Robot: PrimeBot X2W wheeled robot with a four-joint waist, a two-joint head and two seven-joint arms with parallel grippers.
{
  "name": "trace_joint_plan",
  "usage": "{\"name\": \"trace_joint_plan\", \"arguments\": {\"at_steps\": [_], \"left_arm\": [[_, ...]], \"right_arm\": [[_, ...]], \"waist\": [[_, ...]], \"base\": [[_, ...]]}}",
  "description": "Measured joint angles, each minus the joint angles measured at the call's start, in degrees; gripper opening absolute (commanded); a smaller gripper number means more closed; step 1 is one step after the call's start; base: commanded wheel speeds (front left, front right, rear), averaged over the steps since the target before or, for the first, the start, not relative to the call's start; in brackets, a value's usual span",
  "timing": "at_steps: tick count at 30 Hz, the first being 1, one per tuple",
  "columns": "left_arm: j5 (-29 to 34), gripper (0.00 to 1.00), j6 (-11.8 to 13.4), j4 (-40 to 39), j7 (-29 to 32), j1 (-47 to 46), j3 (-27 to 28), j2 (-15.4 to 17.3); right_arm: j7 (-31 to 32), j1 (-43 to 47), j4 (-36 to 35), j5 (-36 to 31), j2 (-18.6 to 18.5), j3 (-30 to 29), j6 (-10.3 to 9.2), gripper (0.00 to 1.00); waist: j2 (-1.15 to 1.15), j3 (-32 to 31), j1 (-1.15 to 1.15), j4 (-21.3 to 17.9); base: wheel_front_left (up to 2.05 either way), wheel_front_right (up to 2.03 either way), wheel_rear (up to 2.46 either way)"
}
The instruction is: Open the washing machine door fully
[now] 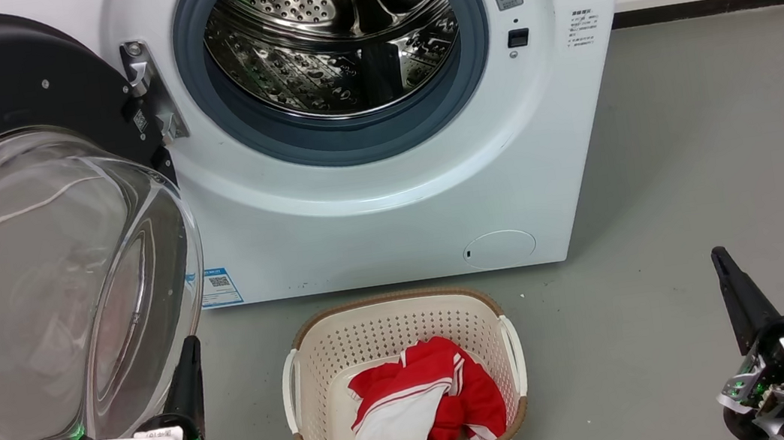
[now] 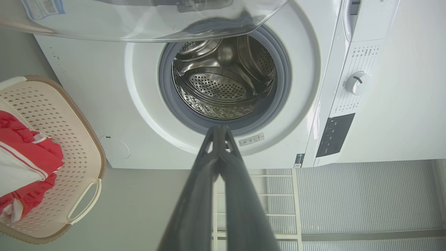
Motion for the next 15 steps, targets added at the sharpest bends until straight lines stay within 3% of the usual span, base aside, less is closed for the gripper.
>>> {"name": "trace_joint_plan", "arguments": {"at_steps": [15], "left_arm": [[-4.48, 0.00, -0.33, 0.46, 1.10, -0.53, 0.42, -0.08]], "right_arm": [[0.89, -0.65, 0.73, 4.45, 0.07, -0.38, -0.01, 0.00]], "waist": [[0.00, -0.10, 0.00, 0.03]], "base": [[0.00, 0.00, 0.00]]}}
